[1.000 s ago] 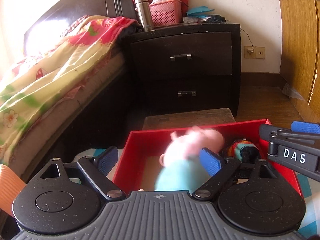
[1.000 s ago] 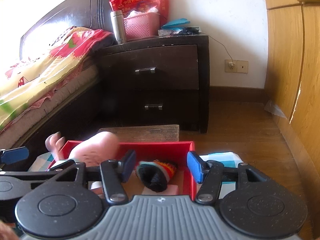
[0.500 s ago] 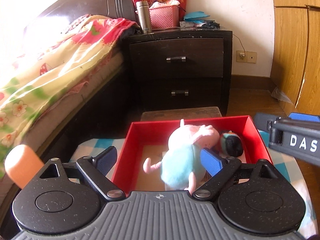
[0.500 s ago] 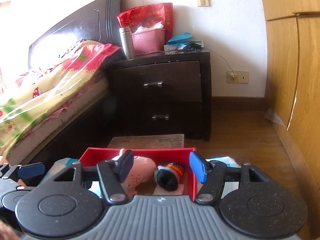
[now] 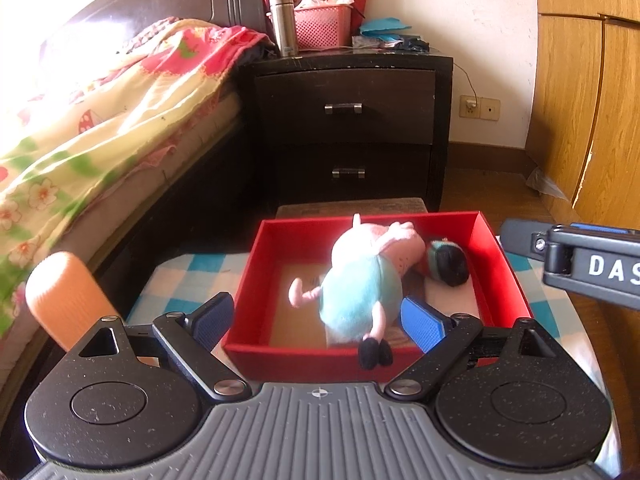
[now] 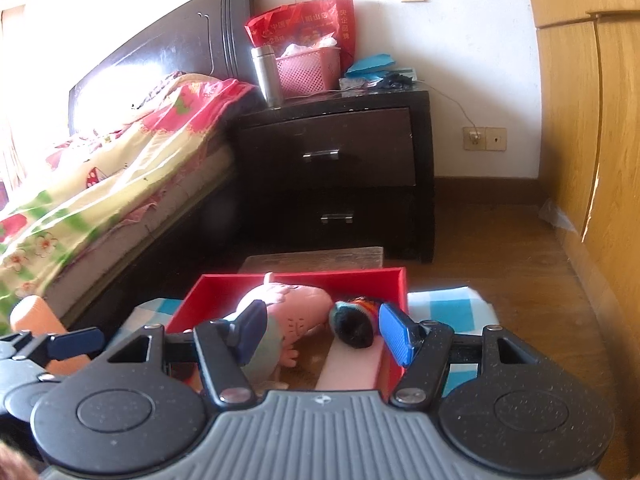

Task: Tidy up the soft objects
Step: 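Withdraw both grippers from the box toward the white teddy bear and mask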

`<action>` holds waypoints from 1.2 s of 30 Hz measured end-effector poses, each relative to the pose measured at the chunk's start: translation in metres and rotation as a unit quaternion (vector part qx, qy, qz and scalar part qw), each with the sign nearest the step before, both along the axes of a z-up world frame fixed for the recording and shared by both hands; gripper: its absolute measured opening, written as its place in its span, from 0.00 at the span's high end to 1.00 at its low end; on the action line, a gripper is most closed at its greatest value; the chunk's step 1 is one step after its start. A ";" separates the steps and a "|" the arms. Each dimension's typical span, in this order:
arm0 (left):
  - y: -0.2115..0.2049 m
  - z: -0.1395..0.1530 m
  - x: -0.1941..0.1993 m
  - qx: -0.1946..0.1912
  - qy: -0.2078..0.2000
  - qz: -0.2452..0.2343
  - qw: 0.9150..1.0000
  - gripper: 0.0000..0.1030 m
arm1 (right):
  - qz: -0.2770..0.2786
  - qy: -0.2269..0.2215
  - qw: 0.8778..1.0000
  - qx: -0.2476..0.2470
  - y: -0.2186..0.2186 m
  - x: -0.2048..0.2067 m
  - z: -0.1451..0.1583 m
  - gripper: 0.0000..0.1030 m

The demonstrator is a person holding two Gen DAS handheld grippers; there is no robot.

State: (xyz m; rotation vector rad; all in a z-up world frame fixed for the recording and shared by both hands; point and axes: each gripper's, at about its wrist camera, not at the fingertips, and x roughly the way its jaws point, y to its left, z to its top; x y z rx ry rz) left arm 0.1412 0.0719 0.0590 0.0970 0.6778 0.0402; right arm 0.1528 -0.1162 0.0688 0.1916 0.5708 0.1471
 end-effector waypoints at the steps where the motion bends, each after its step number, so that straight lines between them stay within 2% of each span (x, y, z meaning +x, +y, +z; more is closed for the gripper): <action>1: 0.001 0.000 -0.003 -0.003 0.002 0.000 1.000 0.15 | 0.001 -0.001 1.000 0.000 0.000 -0.003 0.001 0.61; 11: 0.013 -0.014 -0.030 -0.004 0.033 0.004 0.999 0.15 | 0.011 0.007 1.000 0.004 -0.004 -0.037 -0.001 0.61; 13: 0.013 -0.018 -0.032 -0.013 0.044 0.002 0.999 0.15 | 0.010 0.009 1.000 0.003 -0.005 -0.042 -0.002 0.61; 17: 0.010 -0.024 -0.038 -0.032 0.064 -0.007 0.997 0.15 | 0.010 0.019 1.000 0.004 -0.009 -0.048 -0.008 0.60; 23: -0.003 -0.034 -0.045 -0.037 0.087 -0.037 0.995 0.15 | 0.009 0.041 0.999 -0.006 -0.016 -0.053 -0.021 0.60; 28: -0.007 -0.045 -0.051 -0.066 0.125 -0.058 0.988 0.15 | 0.003 0.051 0.999 -0.015 -0.025 -0.058 -0.027 0.60; 33: -0.015 -0.062 -0.061 -0.069 0.159 -0.071 0.982 0.15 | 0.003 0.062 0.998 -0.021 -0.032 -0.063 -0.033 0.60; 36: -0.018 -0.067 -0.066 -0.086 0.174 -0.076 0.978 0.15 | 0.006 0.077 0.997 -0.010 -0.036 -0.063 -0.038 0.60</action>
